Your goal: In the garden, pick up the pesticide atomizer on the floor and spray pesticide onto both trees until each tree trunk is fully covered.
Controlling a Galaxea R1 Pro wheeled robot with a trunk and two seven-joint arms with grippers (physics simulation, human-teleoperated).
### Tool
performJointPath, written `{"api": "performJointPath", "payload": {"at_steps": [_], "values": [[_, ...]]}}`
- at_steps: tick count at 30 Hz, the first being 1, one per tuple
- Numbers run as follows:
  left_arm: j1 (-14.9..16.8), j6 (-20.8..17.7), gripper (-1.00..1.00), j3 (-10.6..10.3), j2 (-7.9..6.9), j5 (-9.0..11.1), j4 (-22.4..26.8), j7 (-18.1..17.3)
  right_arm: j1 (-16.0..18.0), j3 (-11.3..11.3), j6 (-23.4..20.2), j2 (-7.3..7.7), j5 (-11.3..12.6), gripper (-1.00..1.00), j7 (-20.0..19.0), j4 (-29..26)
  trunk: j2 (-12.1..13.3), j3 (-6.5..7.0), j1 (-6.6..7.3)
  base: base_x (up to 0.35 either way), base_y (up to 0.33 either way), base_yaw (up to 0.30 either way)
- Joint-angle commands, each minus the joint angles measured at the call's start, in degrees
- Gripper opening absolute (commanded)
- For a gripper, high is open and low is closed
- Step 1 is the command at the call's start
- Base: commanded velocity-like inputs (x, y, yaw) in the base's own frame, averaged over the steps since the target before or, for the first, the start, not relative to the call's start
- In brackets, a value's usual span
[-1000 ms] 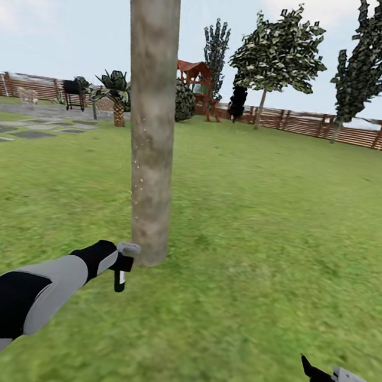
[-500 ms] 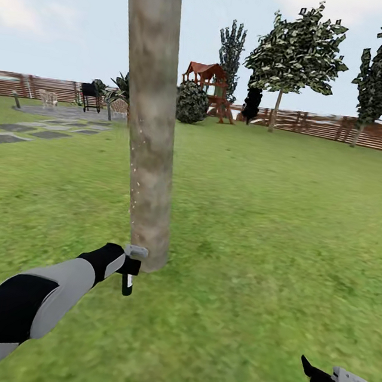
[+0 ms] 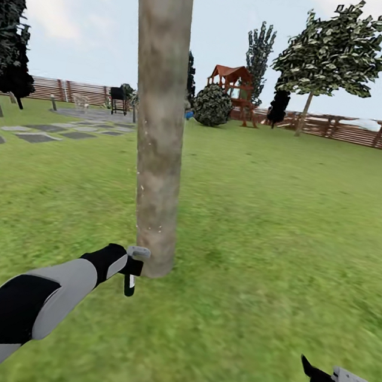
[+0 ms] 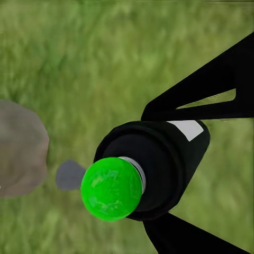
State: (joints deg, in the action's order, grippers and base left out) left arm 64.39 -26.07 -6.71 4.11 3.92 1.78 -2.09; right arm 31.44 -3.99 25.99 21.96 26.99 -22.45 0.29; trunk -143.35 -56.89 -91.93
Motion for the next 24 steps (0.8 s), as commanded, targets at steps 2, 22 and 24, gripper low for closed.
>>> {"api": "performJointPath", "payload": {"at_steps": [2,22,24], "values": [[0.04,-0.3,-1.0,-0.5,0.02,0.41,0.06,-0.11,0.02,-0.4,0.02,0.01,0.15,1.0,-0.5,0.06,-0.03,-0.06,0.0,0.039,-0.294,0.067],[0.04,-0.3,-1.0,-0.5,0.38,0.48,0.06,-0.11,0.02,-0.4,0.02,0.01,0.17,1.0,-0.49,0.06,-0.03,-0.06,0.0,0.001,-0.272,0.17],[0.04,-0.3,-1.0,-0.5,0.38,0.48,0.06,-0.11,0.02,-0.4,0.02,0.01,0.13,1.0,-0.49,0.06,-0.03,-0.06,0.0,0.0,-0.013,0.015]]}}
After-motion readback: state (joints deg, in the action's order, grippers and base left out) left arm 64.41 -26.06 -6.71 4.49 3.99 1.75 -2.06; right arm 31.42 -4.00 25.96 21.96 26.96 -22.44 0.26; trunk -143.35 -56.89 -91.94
